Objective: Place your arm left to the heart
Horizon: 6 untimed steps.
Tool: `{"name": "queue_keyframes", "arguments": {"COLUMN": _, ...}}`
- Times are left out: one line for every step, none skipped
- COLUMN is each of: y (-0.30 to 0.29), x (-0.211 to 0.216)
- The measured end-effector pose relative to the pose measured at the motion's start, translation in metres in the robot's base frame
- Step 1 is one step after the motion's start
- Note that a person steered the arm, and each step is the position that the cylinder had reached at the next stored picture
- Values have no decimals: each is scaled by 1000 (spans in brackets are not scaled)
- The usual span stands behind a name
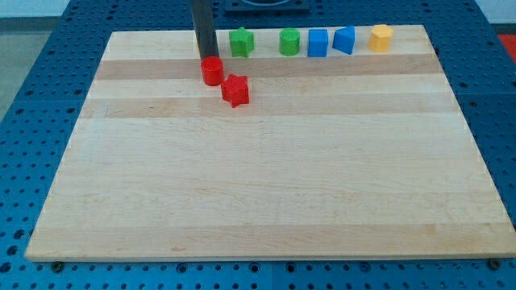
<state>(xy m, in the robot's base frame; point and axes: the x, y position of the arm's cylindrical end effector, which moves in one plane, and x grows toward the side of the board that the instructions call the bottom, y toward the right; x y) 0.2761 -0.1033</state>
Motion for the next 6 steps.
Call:
{"name": "queue_keyframes", "arguments": {"y": 0, "x": 19}}
{"name": "queue_keyframes", "arguments": {"y": 0, "x": 30}}
{"name": "queue_keyframes", "arguments": {"y": -4, "x": 23}}
{"name": "queue_keyframes", "arguments": {"y": -33, "x": -21}}
{"name": "queue_keyframes", "arguments": {"y": -60, "x": -50}}
{"name": "queue_keyframes", "arguments": {"y": -61, "x": -51}}
